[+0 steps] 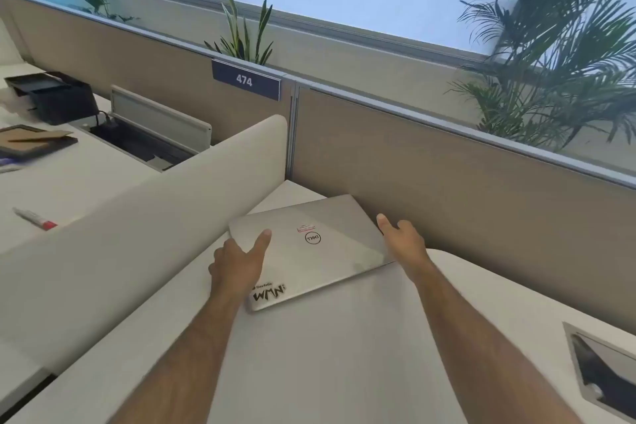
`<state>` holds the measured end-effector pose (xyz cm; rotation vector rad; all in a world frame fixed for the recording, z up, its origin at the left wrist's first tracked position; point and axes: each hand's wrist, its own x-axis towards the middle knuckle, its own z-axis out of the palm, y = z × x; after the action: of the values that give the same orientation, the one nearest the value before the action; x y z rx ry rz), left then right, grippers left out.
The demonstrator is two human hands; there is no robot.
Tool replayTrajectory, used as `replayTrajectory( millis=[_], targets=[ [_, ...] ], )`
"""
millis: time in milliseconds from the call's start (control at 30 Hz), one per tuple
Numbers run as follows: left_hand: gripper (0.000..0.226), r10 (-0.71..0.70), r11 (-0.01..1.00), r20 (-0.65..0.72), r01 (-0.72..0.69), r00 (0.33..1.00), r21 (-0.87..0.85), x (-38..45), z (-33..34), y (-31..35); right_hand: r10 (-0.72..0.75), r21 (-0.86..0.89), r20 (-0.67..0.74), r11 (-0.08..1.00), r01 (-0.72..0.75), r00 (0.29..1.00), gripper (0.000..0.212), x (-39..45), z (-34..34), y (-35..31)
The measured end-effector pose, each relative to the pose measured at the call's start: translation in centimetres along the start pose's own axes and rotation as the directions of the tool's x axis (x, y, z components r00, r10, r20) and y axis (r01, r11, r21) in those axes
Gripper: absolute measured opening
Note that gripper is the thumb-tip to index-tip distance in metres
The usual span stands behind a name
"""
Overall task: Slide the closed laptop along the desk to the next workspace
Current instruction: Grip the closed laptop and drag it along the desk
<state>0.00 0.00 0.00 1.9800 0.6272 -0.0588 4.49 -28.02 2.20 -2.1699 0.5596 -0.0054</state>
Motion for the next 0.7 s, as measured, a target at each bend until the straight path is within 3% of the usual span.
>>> replayTrajectory(
  millis=[367, 567, 700],
  targets=[
    [0.084, -0.133, 0.99, -0.113, 0.127, 0.985, -0.063, 4.8, 1.7, -0.2, 0.07, -0.064, 0.063, 0.996, -0.066, 0.996, 0.079, 5.8, 4.2, -1.1],
    [0.057, -0.137, 0.99, -0.184, 0.139, 0.973, -0.004, 5.9, 1.2, 0.0, 0.098, -0.172, 0.009, 0.98, -0.095, 0.995, 0.076, 6.6, 5.8, -1.1],
    [0.035, -0.137, 0.99, -0.184, 0.138, 0.973, -0.007, 6.2, 1.1, -0.3, 0.152, -0.14, -0.003, 0.979, -0.151, 0.988, 0.075, 6.7, 6.1, -0.9]
  ],
)
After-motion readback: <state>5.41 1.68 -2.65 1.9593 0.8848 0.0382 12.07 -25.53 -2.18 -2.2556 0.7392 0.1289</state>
